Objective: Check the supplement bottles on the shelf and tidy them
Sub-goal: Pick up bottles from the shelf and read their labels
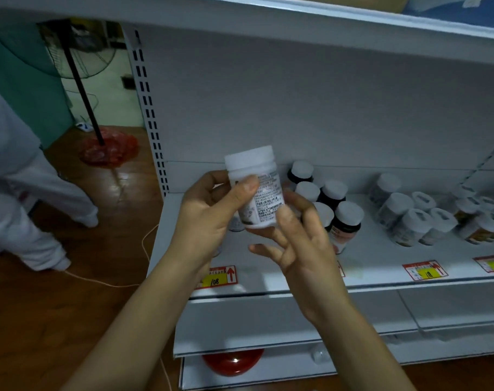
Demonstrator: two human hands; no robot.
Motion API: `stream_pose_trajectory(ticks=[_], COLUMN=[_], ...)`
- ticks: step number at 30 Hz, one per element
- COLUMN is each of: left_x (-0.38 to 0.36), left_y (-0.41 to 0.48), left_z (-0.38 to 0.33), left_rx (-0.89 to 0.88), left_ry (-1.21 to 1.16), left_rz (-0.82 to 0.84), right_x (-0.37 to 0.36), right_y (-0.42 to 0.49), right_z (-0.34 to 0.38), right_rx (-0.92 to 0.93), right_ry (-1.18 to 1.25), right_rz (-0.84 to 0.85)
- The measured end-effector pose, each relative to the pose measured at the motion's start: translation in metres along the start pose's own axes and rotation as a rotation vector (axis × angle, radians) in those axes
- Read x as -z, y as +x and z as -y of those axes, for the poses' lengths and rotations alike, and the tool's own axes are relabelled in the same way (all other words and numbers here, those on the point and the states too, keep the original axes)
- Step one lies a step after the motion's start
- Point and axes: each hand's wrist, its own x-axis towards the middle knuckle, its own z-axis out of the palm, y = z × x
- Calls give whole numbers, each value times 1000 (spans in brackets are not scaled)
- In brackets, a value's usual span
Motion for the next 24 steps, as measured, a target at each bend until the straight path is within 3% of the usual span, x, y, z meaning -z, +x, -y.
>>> stream_pose_trajectory(ticks=[3,7,9,15,19,22,24], left_x=[-3,7,7,-1,-7,-12,-15], left_y=[0,4,4,1,3,5,4], left_z=[-3,0,0,-1,-3,-3,-3], left_rx=[-23,48,105,168,133,85,56], left_ry=[-12,-202,-184,-227,-157,-90,-52], left_rz=[-27,69,138,290,223,150,146], right_x=[-5,-5,-4,-3,-1,6,8], right_y=[0,1,1,-3,-6,-7,-12], right_z=[3,9,10,7,19,19,19], right_rx=[32,-143,-198,-282,-282,-95,43], right_ry=[-37,308,433,598,368,37,-55], right_rz=[-53,28,91,205,113,-80,-144])
